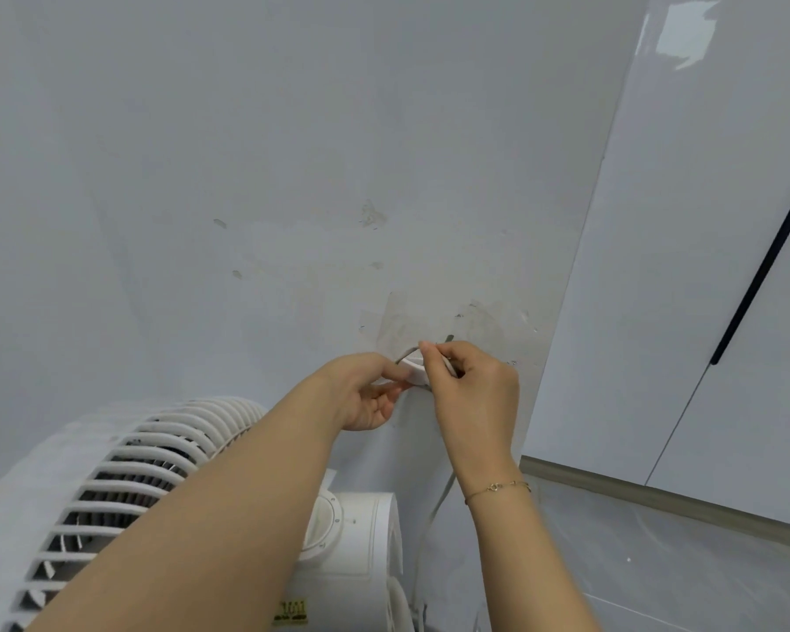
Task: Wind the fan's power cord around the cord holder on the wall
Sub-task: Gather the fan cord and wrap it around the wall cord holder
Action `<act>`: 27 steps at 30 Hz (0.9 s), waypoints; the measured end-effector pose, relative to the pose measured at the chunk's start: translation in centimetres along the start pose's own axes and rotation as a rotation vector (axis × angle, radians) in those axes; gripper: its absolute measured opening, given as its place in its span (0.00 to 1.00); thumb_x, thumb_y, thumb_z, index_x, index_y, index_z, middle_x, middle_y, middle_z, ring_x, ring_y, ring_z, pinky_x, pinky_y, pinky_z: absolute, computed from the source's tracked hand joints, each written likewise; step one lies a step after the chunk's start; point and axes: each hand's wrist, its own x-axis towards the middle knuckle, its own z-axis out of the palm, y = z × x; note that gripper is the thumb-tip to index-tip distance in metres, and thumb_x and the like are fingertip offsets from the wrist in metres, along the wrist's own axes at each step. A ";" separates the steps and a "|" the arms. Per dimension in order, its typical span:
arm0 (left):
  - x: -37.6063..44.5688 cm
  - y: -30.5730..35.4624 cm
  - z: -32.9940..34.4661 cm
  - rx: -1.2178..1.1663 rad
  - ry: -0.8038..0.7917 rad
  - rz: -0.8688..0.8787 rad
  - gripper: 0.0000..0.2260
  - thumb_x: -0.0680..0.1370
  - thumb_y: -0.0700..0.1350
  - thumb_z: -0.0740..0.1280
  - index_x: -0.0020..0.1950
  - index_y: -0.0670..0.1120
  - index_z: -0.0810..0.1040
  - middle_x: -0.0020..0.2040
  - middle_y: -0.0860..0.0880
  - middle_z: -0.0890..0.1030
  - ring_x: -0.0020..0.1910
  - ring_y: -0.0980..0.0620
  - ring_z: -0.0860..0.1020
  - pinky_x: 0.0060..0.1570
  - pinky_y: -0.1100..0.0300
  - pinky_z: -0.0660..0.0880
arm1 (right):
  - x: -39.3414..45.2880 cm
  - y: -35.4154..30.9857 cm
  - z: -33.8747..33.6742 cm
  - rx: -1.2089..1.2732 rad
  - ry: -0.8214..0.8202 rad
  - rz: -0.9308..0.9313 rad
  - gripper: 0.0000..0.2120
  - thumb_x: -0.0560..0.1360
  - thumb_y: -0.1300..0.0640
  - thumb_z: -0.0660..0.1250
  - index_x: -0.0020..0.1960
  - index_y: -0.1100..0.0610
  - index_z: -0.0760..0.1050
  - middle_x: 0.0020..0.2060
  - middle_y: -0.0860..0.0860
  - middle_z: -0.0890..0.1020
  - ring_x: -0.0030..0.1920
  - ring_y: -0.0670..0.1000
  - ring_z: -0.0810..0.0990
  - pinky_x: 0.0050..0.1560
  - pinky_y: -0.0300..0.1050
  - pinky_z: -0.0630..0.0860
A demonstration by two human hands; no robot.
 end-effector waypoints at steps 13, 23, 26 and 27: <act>-0.2 -0.1 1.5 0.097 0.084 0.099 0.03 0.74 0.41 0.66 0.46 0.44 0.78 0.36 0.47 0.76 0.33 0.55 0.73 0.41 0.65 0.73 | 1.2 0.9 0.5 -0.071 0.070 -0.076 0.11 0.75 0.51 0.68 0.37 0.53 0.82 0.25 0.51 0.79 0.29 0.53 0.77 0.31 0.51 0.75; -0.5 0.0 1.1 0.171 0.054 0.230 0.05 0.74 0.36 0.65 0.40 0.45 0.76 0.39 0.48 0.77 0.36 0.55 0.74 0.45 0.62 0.73 | 2.0 1.8 -0.1 0.387 0.203 0.317 0.15 0.75 0.55 0.68 0.31 0.57 0.77 0.18 0.44 0.69 0.25 0.45 0.66 0.31 0.40 0.67; -0.4 -0.3 0.6 0.367 0.002 0.374 0.09 0.72 0.40 0.71 0.48 0.47 0.75 0.44 0.50 0.79 0.44 0.54 0.77 0.47 0.61 0.73 | 1.9 2.2 -0.4 0.375 0.220 0.312 0.15 0.75 0.54 0.68 0.30 0.57 0.76 0.18 0.44 0.70 0.24 0.46 0.66 0.31 0.41 0.67; -0.3 -0.5 0.5 0.452 0.006 0.427 0.13 0.70 0.40 0.73 0.51 0.47 0.73 0.44 0.50 0.79 0.44 0.54 0.77 0.44 0.62 0.73 | 1.9 2.3 -0.5 0.362 0.232 0.306 0.16 0.75 0.54 0.68 0.30 0.57 0.76 0.19 0.45 0.70 0.25 0.47 0.66 0.31 0.41 0.67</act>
